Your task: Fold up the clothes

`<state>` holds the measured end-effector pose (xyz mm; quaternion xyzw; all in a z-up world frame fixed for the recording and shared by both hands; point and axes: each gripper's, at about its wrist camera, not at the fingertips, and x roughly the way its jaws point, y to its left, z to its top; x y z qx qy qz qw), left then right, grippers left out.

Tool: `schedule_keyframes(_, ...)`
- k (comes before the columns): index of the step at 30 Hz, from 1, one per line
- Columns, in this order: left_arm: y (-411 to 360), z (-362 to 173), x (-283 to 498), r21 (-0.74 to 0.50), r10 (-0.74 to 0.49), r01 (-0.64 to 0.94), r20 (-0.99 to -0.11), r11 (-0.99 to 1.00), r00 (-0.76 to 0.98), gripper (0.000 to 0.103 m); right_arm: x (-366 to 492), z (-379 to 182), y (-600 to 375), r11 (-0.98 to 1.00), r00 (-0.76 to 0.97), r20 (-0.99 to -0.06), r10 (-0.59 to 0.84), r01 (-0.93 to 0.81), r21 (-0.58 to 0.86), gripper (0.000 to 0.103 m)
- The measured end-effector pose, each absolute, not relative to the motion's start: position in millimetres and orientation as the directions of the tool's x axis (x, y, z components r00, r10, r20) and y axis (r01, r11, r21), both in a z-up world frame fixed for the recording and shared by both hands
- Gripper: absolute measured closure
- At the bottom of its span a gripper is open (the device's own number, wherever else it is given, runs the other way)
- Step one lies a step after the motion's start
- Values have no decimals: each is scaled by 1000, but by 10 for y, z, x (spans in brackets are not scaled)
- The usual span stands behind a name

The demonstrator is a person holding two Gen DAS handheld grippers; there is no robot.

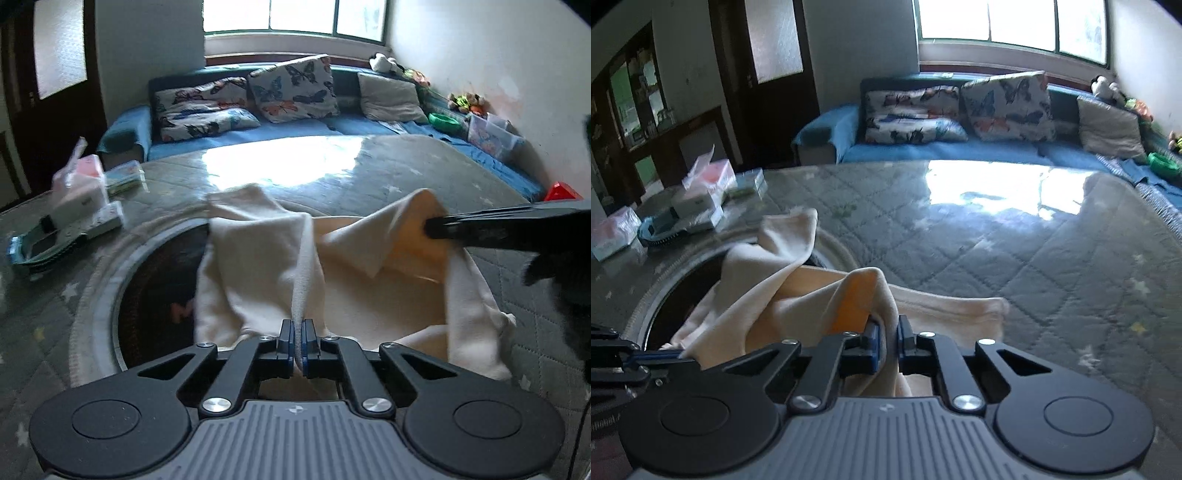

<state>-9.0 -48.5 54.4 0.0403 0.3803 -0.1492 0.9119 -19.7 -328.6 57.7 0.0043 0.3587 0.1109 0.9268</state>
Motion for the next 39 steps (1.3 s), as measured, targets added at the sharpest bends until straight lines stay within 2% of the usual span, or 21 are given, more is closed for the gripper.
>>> schedule_keyframes(11,-26,650,-494,-41,-204,241,-681,970,704,100,-924,948,-3739,997,819,-568,79,-61,49,95)
schedule_keyframes(17,145,576,-708,-24,-182,231,-699,973,692,101,-1311,894,-4014,996,827,-563,3,45,72,95)
schedule_keyframes(22,178,565,-730,-21,-172,223,-709,974,684,99,-1568,743,-4204,986,801,-594,-69,146,82,94)
schedule_keyframes(26,55,612,-694,-14,-188,247,-694,969,695,96,-1703,677,-4230,980,787,-602,-137,197,35,87)
schedule_keyframes(27,14,623,-679,-12,-193,255,-690,967,698,92,-1721,677,-4230,979,787,-598,-150,203,22,87)
schedule_keyframes(30,-133,637,-615,12,-181,259,-684,966,707,61,-1734,677,-4221,979,790,-593,-156,202,11,83)
schedule_keyframes(32,-242,636,-557,43,-164,260,-674,965,720,60,-1721,674,-4207,982,791,-594,-145,189,12,75)
schedule_keyframes(34,-332,634,-498,65,-151,260,-670,963,727,54,-1681,659,-4173,985,790,-597,-136,174,5,73)
schedule_keyframes(36,-401,631,-430,82,-146,267,-667,960,731,53,-1632,642,-4154,986,787,-603,-130,167,6,67)
schedule_keyframes(39,-495,621,-337,109,-140,279,-662,954,736,52,-1559,612,-4140,987,781,-611,-126,163,5,66)
